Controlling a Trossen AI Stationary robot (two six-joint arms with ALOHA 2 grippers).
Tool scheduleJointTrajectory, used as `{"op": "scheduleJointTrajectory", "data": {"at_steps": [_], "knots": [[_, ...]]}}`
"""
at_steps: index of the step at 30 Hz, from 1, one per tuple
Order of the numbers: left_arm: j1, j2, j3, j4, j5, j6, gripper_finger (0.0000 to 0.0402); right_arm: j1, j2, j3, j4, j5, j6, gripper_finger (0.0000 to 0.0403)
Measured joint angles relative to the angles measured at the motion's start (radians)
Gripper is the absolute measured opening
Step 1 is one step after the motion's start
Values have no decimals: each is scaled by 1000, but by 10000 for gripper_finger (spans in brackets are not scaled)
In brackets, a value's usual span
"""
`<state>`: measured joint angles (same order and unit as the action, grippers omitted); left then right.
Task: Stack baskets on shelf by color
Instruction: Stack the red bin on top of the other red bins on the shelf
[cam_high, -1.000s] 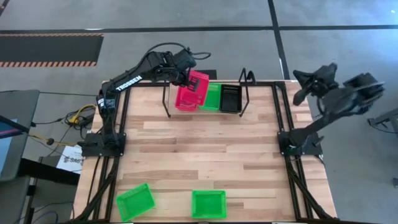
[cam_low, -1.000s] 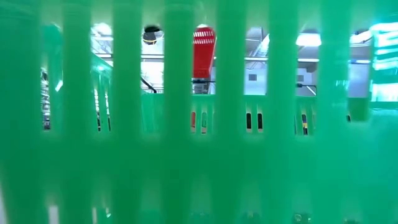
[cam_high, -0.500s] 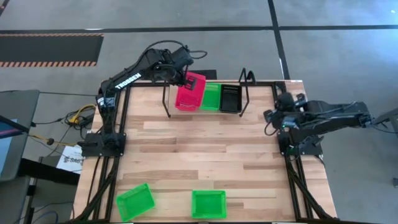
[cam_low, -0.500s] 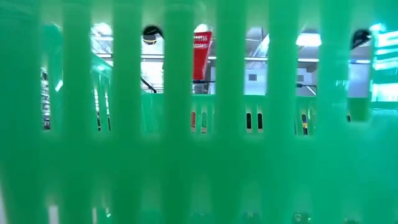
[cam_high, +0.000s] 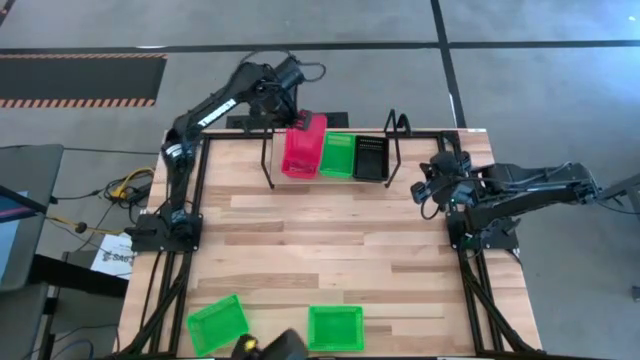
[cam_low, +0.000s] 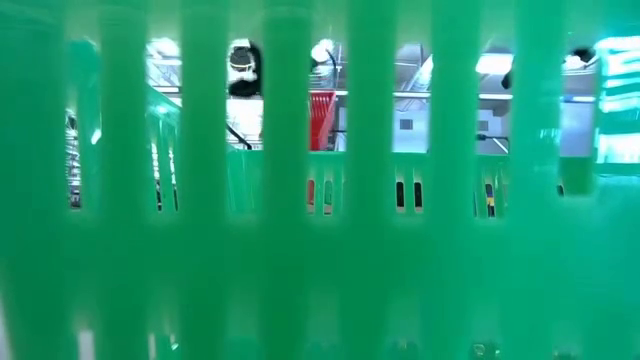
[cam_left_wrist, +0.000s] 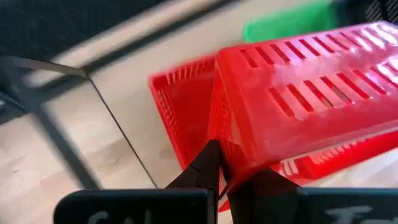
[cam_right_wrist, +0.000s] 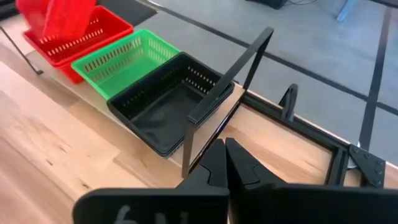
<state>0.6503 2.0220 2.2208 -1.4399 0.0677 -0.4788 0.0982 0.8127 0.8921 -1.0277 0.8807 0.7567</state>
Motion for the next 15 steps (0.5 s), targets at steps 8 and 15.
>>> {"op": "scheduleJointTrajectory", "data": {"at_steps": [8, 15], "knots": [[52, 121, -2, -83, 72, 116, 0, -1, 46, 0, 4, -17, 32, 0], [96, 127, -1, -92, 104, 87, 0, -2, 85, 0, 9, -20, 40, 0]]}}
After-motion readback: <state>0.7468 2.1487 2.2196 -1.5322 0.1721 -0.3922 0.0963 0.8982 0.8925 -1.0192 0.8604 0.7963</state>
